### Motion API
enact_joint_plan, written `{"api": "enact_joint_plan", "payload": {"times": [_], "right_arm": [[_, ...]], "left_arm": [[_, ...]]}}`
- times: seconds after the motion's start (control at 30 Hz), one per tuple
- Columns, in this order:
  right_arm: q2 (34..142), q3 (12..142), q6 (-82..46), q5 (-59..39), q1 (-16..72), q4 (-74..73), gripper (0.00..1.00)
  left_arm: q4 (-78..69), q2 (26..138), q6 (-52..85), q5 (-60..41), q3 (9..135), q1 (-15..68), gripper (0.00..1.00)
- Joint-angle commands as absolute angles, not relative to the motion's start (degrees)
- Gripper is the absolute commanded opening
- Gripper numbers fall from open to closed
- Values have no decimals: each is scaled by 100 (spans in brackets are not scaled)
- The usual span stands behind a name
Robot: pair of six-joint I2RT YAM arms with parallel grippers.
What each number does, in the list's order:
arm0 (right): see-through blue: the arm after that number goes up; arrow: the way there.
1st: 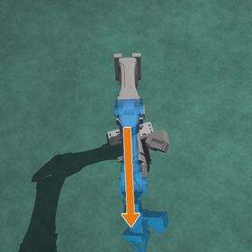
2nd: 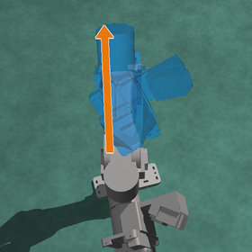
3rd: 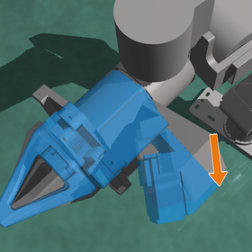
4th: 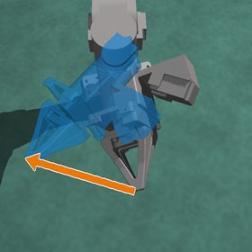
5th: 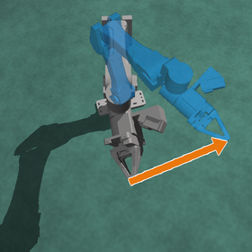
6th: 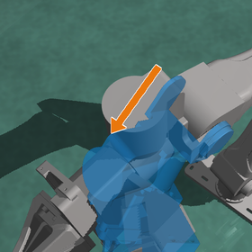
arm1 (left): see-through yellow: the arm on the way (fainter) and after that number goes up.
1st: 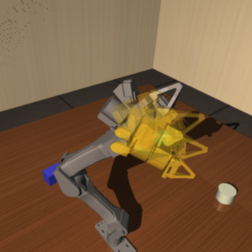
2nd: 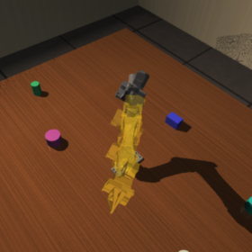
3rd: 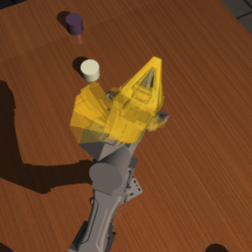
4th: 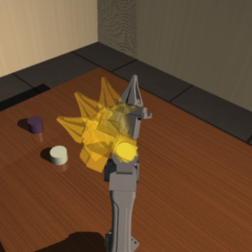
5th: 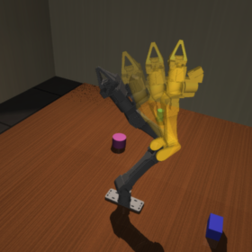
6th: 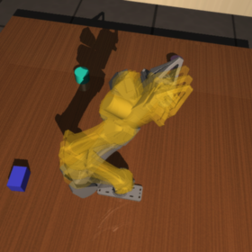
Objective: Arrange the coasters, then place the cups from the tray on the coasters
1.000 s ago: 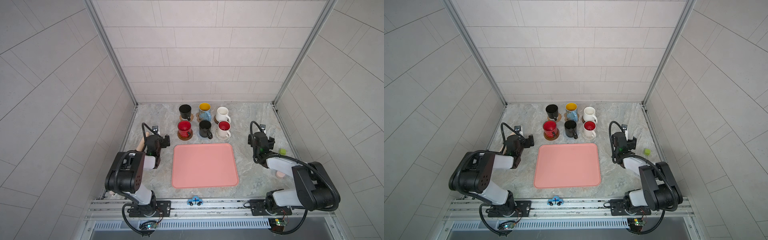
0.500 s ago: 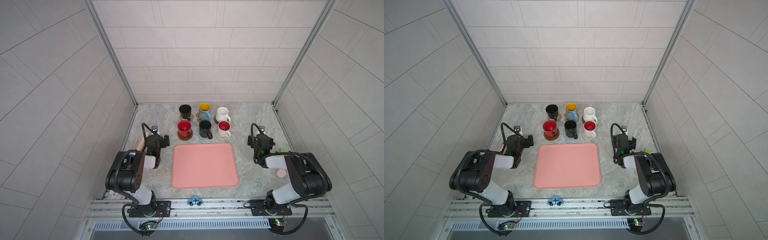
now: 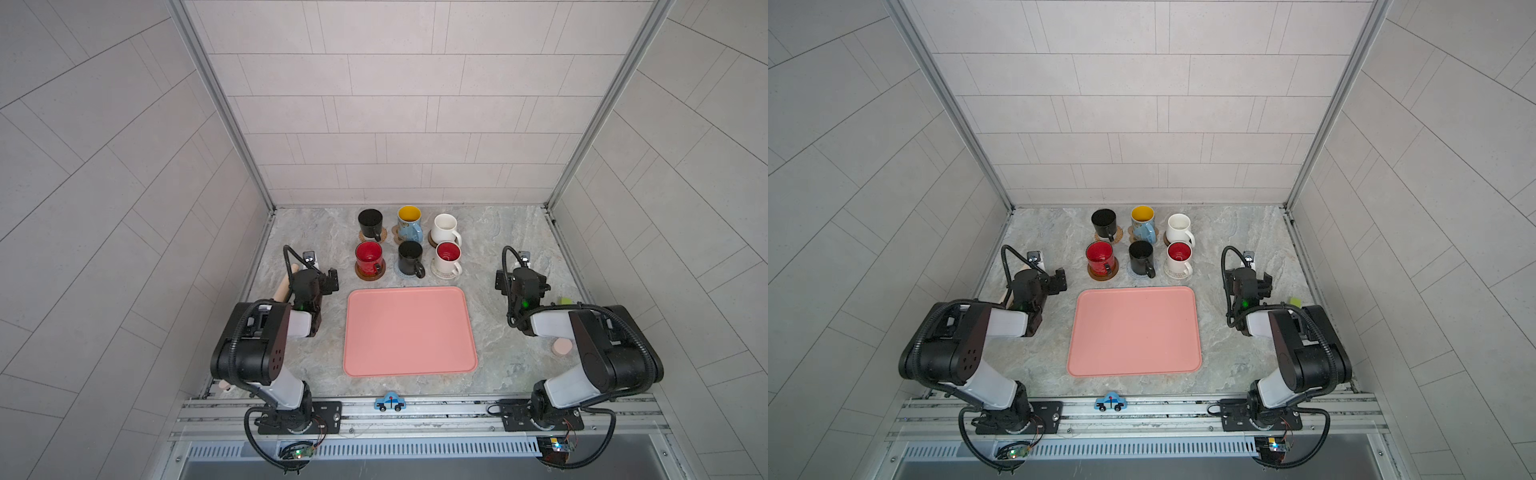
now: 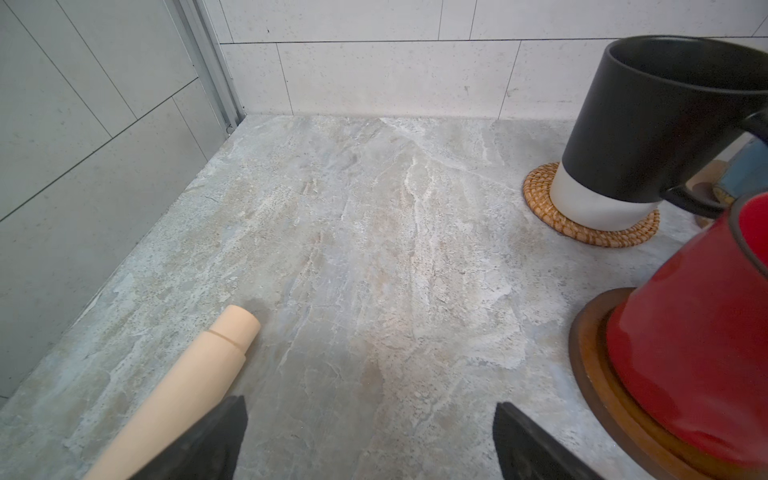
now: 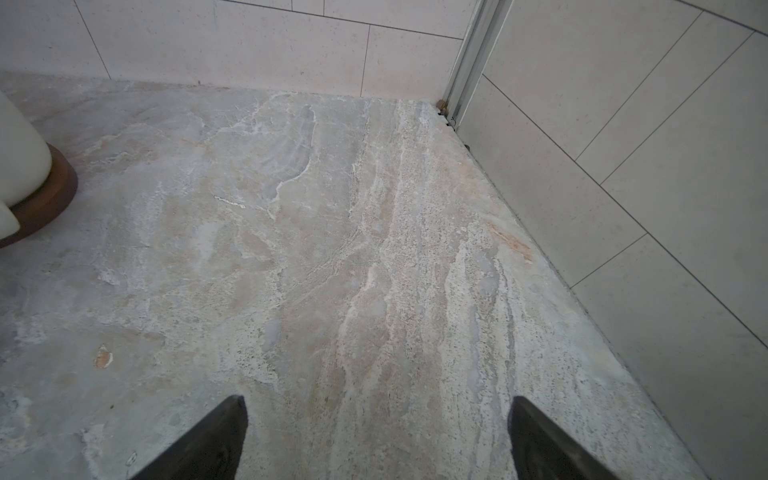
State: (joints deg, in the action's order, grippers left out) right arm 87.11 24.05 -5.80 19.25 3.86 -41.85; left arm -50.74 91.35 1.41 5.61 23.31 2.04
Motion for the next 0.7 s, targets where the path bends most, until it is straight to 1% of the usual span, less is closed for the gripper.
{"api": "enact_joint_plan", "payload": {"times": [0.0, 0.67], "right_arm": [[8632, 2403, -544, 1916, 404, -4226, 100], [8648, 2445, -554, 1902, 394, -4166, 99]], "left_arm": [[-5229, 9101, 20, 615, 2319, 220, 100], [-5227, 9105, 18, 620, 2318, 234, 100]]}}
